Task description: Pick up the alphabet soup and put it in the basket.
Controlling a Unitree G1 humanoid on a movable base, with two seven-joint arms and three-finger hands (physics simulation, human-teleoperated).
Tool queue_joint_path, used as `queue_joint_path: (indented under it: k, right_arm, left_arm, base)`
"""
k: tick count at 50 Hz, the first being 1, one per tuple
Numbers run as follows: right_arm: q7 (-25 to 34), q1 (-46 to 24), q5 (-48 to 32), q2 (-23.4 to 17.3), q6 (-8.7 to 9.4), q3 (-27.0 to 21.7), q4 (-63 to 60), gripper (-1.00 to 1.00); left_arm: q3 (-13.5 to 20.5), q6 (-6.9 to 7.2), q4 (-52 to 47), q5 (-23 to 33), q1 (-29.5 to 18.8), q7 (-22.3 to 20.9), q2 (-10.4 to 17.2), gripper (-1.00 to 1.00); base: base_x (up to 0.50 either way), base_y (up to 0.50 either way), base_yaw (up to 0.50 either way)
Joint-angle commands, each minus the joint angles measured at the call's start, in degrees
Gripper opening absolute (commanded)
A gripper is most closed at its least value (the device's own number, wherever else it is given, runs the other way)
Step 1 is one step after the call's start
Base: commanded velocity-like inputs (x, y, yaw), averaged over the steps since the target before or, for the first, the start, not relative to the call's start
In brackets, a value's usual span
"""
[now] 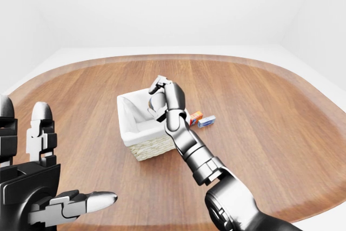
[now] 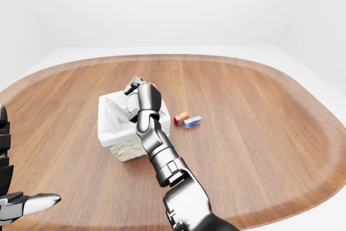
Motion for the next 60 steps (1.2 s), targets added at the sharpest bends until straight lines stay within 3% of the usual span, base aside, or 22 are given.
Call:
queue_joint_path:
  k: [1,10,20,21,22,35,60]
  right_arm:
    - [0.0,-0.1,-5.1,0.5,-1.42,0.7,1.9,-1.0]
    - [0.0,0.0,-6.4,0.8,-2.65,0.7,4.0,-1.0]
    - [0.0,0.4,-6.8,1.2,-2.69,0.8,4.2,-1.0]
    - [0.0,0.3,-6.9,1.1,-2.95,0.8,4.7,0.63]
    - [0.0,0.1,-6.7,1.1,-2.88,0.7,5.2,1.0]
    - [0.0,-0.2,-6.9,0.9,-4.04,0.6,6.9,1.0]
    - [0.0,0.0,-7.2,1.0,-4.54,0.6,7.6,1.0]
  left_arm:
    - [0.2,0.0,0.0,0.3,-0.5,-0.3,-0.3,1.0]
    - [0.2,0.0,0.0,-0.3,0.1,-0.2,0.0,1.0]
    - [0.2,0.0,0.0,-0.8,0.8,0.0,0.3,1.0]
    - [0.1,0.0,0.0,-0.9,0.8,0.0,0.4,1.0]
    - [0.0,0.0,0.0,-0.8,0.9,0.1,0.4,1.0]
    - [-0.2,0.0,0.0,-1.2,1.3,0.5,0.9,1.0]
    - [-0.2,0.0,0.0,-0.9,1.0,0.2,0.5,1.0]
  base:
    - [0.0,0.0,0.0]
    - [0.0,0.0,0.0]
    - [0.0,0.0,0.0]
    - [0.0,0.0,0.0]
    - [0.0,0.0,0.0]
    - [0.0,0.0,0.0]
    - [0.0,0.0,0.0]
